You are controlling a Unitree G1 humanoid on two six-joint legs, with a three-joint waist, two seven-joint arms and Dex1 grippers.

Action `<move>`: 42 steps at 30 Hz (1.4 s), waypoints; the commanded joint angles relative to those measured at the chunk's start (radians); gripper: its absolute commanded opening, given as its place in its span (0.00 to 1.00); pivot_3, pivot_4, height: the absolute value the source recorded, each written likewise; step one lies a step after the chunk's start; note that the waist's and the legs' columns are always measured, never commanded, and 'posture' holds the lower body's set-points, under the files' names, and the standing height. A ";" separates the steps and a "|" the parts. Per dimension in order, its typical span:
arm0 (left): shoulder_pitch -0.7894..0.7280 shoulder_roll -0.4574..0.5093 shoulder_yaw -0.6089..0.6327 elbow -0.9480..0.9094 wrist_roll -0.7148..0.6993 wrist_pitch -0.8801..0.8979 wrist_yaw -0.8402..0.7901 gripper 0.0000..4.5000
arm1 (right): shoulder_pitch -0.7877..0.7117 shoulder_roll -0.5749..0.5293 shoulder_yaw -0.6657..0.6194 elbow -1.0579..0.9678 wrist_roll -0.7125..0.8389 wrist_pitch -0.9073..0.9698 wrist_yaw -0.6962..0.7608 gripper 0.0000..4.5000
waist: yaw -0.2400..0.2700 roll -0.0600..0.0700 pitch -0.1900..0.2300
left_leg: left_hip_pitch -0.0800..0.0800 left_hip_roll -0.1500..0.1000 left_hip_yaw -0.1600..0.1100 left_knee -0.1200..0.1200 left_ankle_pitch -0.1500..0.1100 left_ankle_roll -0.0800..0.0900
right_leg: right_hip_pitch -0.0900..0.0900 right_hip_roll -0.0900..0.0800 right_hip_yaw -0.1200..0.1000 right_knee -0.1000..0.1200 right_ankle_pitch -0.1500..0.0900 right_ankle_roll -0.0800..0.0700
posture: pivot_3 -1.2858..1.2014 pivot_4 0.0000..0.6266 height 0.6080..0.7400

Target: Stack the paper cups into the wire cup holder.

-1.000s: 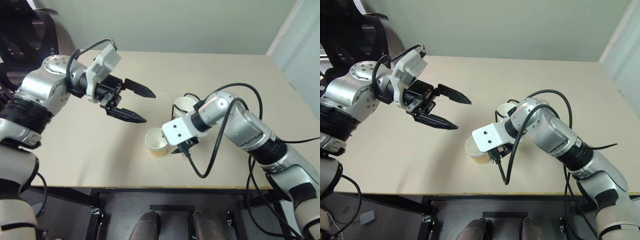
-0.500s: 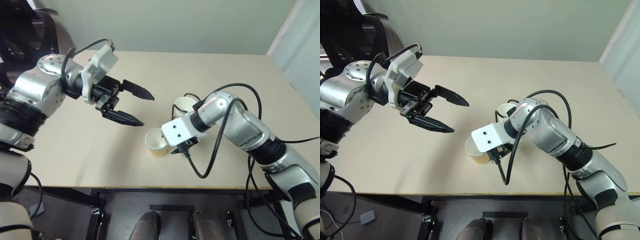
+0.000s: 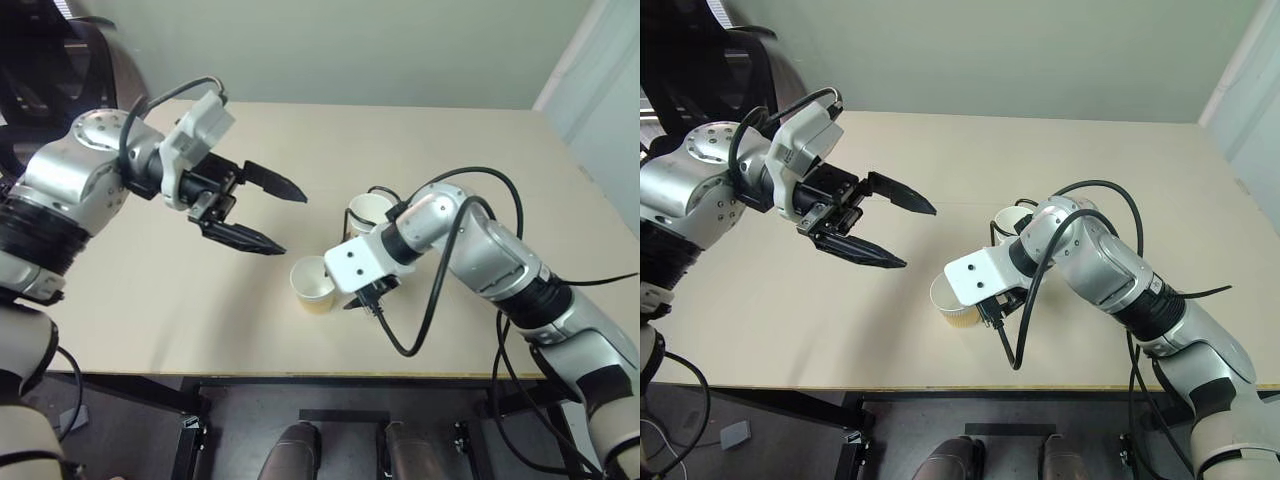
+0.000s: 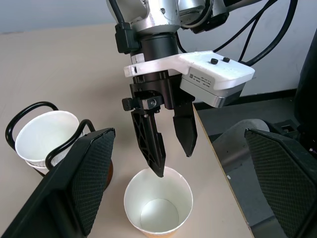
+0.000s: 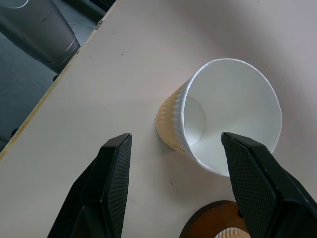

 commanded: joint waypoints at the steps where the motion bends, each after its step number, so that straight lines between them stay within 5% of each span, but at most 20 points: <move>1: -0.004 0.023 0.015 -0.023 -0.022 -0.002 -0.028 1.00 | -0.021 0.016 -0.013 0.004 -0.014 -0.027 -0.013 0.64 | 0.000 0.000 0.000 | 0.000 0.000 0.000 0.000 0.000 0.000 | 0.000 0.000 0.000 0.000 0.000 0.000 | 0.52 0.24 1.00; 24: 0.010 0.022 0.024 -0.001 -0.019 -0.014 -0.028 1.00 | -0.029 0.068 0.003 0.078 -0.065 -0.083 -0.028 0.64 | 0.000 0.000 0.000 | 0.000 0.000 0.000 -0.001 0.000 -0.001 | 0.000 0.000 0.000 0.000 0.000 -0.001 | 0.52 0.24 1.00; 27: 0.010 0.020 0.024 0.004 -0.017 -0.018 -0.028 1.00 | -0.014 0.063 0.013 0.078 -0.080 -0.098 -0.025 0.51 | 0.000 0.000 0.000 | 0.000 0.000 0.000 -0.001 0.000 -0.001 | 0.000 0.000 0.000 0.000 0.000 -0.001 | 0.52 0.24 1.00; 33: 0.003 0.013 0.019 0.011 -0.013 -0.023 -0.028 1.00 | 0.001 0.071 0.024 0.078 -0.101 -0.108 -0.022 0.04 | 0.000 0.000 0.000 | 0.000 0.000 0.000 -0.001 0.000 -0.001 | 0.000 0.000 0.000 0.000 0.000 -0.001 | 0.52 0.24 1.00; 42: -0.002 0.004 0.021 0.019 -0.012 -0.025 -0.028 1.00 | 0.000 0.077 0.022 0.085 -0.109 -0.112 -0.018 0.02 | 0.000 0.000 0.000 | 0.000 0.000 0.000 -0.001 0.000 -0.001 | 0.000 0.000 0.000 0.000 0.000 -0.001 | 0.52 0.24 1.00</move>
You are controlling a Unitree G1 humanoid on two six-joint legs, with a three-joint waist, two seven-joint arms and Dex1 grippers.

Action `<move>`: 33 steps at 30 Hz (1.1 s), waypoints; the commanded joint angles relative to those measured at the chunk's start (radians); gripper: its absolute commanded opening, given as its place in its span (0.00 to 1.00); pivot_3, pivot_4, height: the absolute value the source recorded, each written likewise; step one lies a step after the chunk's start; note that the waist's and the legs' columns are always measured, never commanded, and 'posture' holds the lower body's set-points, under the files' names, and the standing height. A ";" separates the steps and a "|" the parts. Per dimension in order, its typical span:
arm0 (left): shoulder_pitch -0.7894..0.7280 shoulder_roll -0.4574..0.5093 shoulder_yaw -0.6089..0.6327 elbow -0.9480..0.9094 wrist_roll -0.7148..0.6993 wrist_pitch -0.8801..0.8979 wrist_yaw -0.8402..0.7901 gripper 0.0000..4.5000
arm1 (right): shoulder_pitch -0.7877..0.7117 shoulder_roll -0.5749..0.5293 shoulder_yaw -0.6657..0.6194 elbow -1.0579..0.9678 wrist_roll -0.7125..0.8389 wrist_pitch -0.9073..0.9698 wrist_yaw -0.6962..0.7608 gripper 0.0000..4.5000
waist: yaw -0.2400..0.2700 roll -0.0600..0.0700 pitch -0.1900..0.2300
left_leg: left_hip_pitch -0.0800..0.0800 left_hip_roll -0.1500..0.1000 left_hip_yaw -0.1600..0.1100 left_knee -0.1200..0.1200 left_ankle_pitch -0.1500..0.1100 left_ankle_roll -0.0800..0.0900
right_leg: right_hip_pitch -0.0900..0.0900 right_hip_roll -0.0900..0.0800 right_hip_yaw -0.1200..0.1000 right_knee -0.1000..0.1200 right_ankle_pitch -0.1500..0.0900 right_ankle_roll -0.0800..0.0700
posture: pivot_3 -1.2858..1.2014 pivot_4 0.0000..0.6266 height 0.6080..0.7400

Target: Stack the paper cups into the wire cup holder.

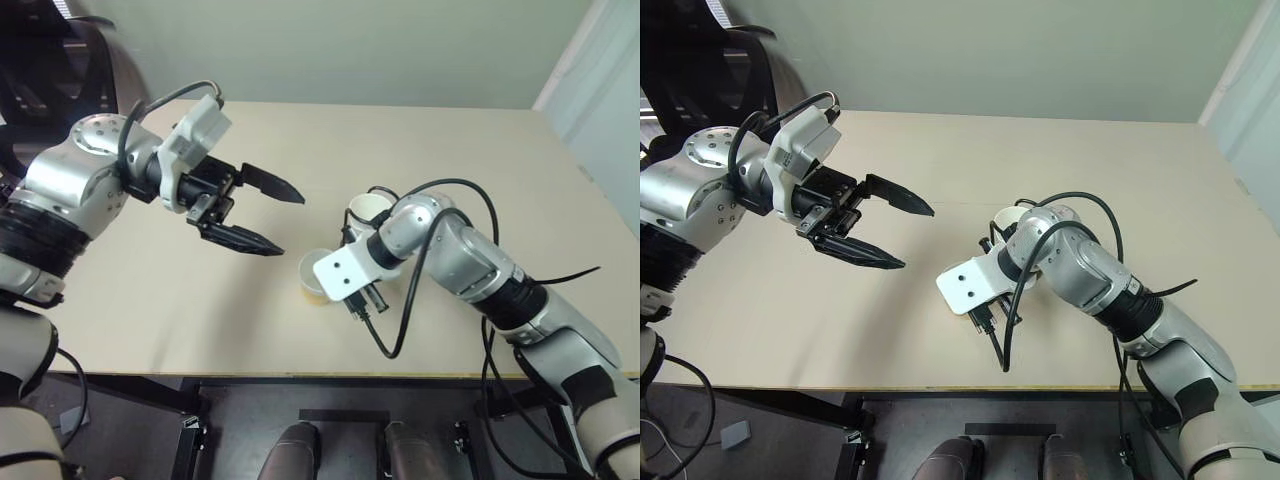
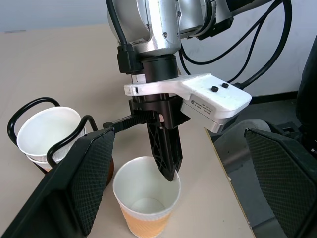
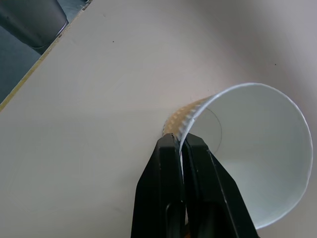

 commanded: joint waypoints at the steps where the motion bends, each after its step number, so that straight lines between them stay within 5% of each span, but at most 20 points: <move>1: -0.015 0.004 0.021 0.006 -0.006 -0.009 -0.028 1.00 | -0.009 -0.006 -0.023 -0.015 0.003 -0.006 0.008 0.02 | 0.000 0.000 0.000 | 0.000 0.000 0.000 0.000 0.000 0.000 | 0.000 0.000 0.000 0.000 0.000 0.000 | 0.52 0.24 1.00; 13: -0.020 -0.014 0.019 0.089 0.025 -0.027 -0.028 1.00 | -0.016 -0.237 -0.243 -0.152 0.217 0.181 0.154 0.02 | 0.003 0.000 0.000 | -0.001 0.000 0.000 -0.001 0.000 -0.001 | 0.000 0.000 0.000 -0.001 0.000 -0.001 | 0.52 0.24 1.00; 24: -0.039 -0.041 0.002 0.117 0.033 -0.034 -0.028 1.00 | 0.076 -0.620 -0.345 -0.408 0.503 0.356 0.192 0.02 | 0.008 -0.001 0.000 | 0.000 0.000 0.000 -0.005 0.001 -0.003 | 0.000 0.000 0.000 -0.001 -0.003 0.001 | 0.52 0.24 1.00; 29: -0.057 -0.055 -0.009 0.155 0.049 -0.047 -0.028 1.00 | 0.045 -0.671 -0.359 -0.327 0.455 0.296 0.191 0.02 | 0.007 -0.001 0.001 | 0.001 0.000 0.000 -0.005 0.002 -0.003 | 0.000 0.000 0.001 -0.001 -0.003 0.001 | 0.52 0.24 1.00; 33: -0.078 -0.072 0.005 0.226 0.075 -0.068 -0.028 1.00 | -0.146 -0.600 -0.326 -0.113 0.353 0.202 0.182 0.02 | 0.002 0.000 0.001 | 0.002 0.000 0.000 -0.005 0.000 0.005 | 0.000 0.000 0.002 0.000 -0.002 0.002 | 0.52 0.24 1.00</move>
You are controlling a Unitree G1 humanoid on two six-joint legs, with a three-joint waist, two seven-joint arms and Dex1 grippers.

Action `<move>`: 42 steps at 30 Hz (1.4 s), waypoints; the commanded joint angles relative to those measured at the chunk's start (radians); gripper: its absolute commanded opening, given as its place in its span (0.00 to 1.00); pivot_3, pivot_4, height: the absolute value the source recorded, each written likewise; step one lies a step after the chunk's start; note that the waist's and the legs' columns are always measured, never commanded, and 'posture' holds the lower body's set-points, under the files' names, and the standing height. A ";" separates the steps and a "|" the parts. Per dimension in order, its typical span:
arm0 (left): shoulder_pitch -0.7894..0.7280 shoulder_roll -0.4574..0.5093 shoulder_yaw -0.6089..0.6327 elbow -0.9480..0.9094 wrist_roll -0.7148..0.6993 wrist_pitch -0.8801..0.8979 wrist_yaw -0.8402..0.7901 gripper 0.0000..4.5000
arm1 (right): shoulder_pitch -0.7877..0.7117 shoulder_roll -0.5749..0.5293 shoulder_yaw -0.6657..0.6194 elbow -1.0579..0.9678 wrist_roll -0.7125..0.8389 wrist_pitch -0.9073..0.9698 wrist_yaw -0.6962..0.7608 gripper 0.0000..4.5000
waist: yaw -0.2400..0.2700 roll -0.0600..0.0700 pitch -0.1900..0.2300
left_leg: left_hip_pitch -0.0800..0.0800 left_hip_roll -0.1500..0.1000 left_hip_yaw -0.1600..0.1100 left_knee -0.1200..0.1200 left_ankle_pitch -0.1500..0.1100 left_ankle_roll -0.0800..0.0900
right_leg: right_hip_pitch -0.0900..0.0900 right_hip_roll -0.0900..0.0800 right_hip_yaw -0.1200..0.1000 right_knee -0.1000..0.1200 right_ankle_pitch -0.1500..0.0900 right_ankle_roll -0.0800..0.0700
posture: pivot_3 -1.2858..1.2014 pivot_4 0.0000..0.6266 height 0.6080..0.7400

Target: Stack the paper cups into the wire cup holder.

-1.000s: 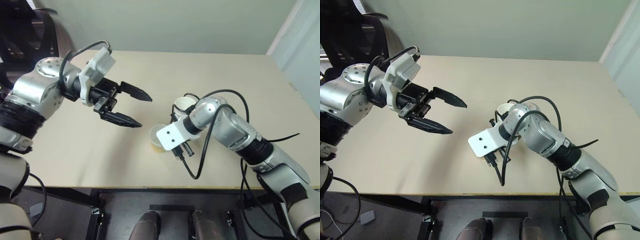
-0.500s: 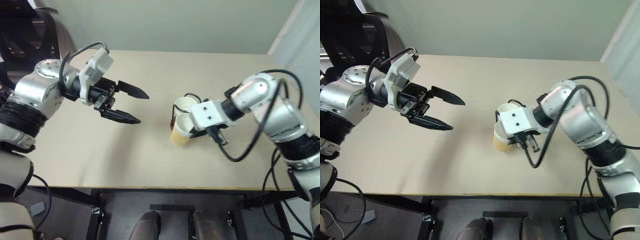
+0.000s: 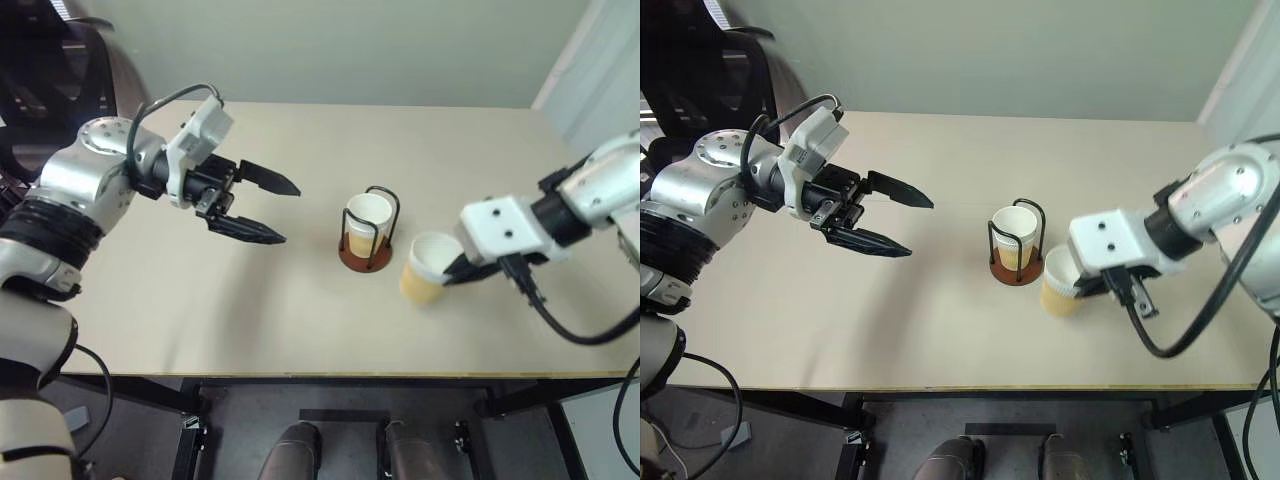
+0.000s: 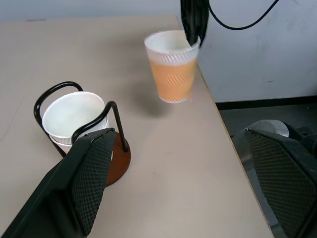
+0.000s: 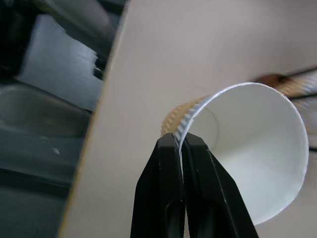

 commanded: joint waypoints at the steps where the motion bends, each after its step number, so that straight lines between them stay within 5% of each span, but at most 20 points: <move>1: -0.042 0.003 0.028 0.048 0.015 -0.027 -0.028 1.00 | -0.153 0.050 -0.005 0.149 -0.084 -0.082 0.001 0.02 | 0.000 0.000 0.000 | 0.000 0.000 0.000 -0.001 -0.001 0.003 | 0.000 0.000 0.000 0.000 0.000 0.000 | 0.52 0.24 1.00; 20: -0.029 0.000 0.139 0.206 0.117 -0.072 -0.028 1.00 | -0.376 0.318 0.065 0.529 -0.237 -0.343 0.007 0.02 | 0.004 0.000 0.000 | -0.002 0.000 -0.002 -0.007 0.005 -0.005 | -0.003 -0.001 -0.003 -0.001 -0.001 -0.004 | 0.52 0.24 1.00; 25: -0.031 -0.001 0.151 0.211 0.127 -0.068 -0.028 1.00 | -0.347 0.321 0.046 0.510 -0.249 -0.343 -0.003 0.02 | 0.004 0.000 0.000 | -0.004 -0.001 -0.001 -0.007 0.005 -0.006 | -0.005 -0.001 -0.004 -0.002 -0.001 -0.004 | 0.52 0.24 1.00; 29: -0.024 -0.003 0.161 0.211 0.134 -0.067 -0.028 1.00 | -0.241 0.213 0.048 0.351 -0.178 -0.253 0.007 0.02 | 0.009 0.000 0.000 | -0.005 0.000 -0.002 -0.007 0.005 -0.006 | -0.004 -0.001 -0.005 -0.003 -0.001 -0.004 | 0.52 0.24 1.00; 32: -0.023 -0.012 0.165 0.217 0.138 -0.069 -0.028 1.00 | -0.158 0.155 0.028 0.230 -0.136 -0.172 0.007 0.14 | 0.008 0.000 0.000 | -0.005 -0.001 -0.001 -0.006 0.004 -0.006 | -0.004 -0.002 -0.005 -0.003 0.000 -0.002 | 0.52 0.24 1.00; 37: -0.026 -0.035 0.171 0.229 0.145 -0.072 -0.028 1.00 | -0.029 0.127 0.001 0.078 -0.134 -0.107 -0.016 0.53 | 0.004 -0.001 0.000 | -0.003 0.000 -0.001 -0.005 0.005 -0.006 | -0.003 -0.002 -0.004 -0.002 0.003 0.004 | 0.52 0.24 1.00; 42: -0.033 -0.047 0.168 0.235 0.149 -0.075 -0.028 1.00 | 0.023 0.130 0.011 0.068 -0.193 -0.137 -0.064 0.53 | 0.001 -0.001 0.000 | -0.002 0.000 -0.001 -0.004 0.005 -0.005 | -0.003 -0.001 -0.003 0.000 0.002 0.002 | 0.52 0.24 1.00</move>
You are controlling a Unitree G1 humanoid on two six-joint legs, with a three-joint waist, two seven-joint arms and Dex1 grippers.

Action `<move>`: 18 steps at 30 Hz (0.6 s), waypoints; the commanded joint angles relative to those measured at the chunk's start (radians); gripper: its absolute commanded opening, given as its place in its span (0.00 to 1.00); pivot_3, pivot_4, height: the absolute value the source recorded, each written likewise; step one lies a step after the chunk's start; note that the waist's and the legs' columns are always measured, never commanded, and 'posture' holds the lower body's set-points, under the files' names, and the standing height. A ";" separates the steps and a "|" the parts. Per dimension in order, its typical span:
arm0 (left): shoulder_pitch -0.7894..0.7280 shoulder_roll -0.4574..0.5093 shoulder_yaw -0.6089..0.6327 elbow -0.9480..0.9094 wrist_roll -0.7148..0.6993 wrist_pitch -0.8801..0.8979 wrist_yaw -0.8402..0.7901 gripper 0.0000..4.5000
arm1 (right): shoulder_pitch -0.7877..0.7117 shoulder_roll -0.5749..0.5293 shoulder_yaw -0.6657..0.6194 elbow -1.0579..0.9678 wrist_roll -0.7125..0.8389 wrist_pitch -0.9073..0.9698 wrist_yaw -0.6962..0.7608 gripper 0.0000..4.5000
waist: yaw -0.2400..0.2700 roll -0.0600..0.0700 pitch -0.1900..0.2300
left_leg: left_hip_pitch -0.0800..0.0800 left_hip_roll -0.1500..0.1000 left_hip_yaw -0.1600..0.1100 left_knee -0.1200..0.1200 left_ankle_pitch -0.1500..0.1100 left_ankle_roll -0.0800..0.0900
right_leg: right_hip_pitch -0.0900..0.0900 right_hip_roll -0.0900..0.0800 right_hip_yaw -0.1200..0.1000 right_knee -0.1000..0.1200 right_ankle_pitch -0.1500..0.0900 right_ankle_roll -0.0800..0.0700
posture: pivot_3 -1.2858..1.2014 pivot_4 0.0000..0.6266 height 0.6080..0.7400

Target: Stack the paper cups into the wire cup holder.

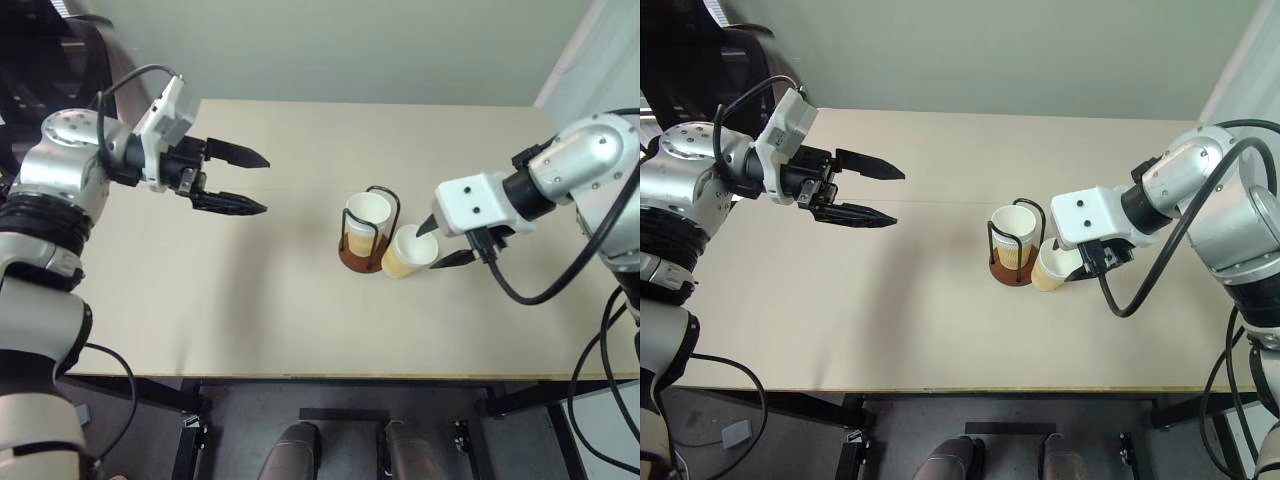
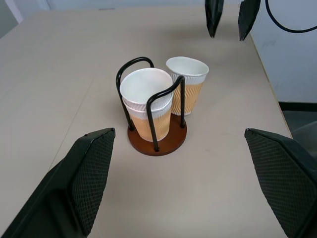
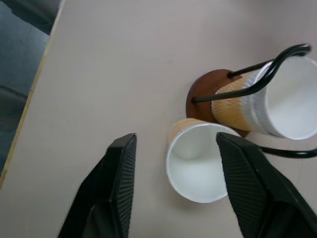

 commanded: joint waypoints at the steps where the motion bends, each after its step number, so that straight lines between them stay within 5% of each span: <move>1: -0.022 0.006 0.035 0.002 -0.003 -0.016 -0.028 1.00 | 0.001 0.002 -0.028 -0.013 -0.044 -0.029 -0.045 0.53 | -0.001 0.000 0.000 | 0.000 0.000 0.000 0.000 0.000 0.001 | 0.000 0.000 0.000 0.000 0.000 -0.001 | 0.52 0.24 1.00; 18: -0.011 0.037 0.042 -0.027 -0.014 -0.007 -0.028 1.00 | 0.089 0.084 0.034 0.136 -0.221 -0.260 -0.109 0.53 | 0.000 0.000 0.000 | 0.000 -0.001 -0.001 0.002 0.004 0.011 | 0.002 0.000 0.000 0.000 0.007 -0.001 | 0.52 0.24 1.00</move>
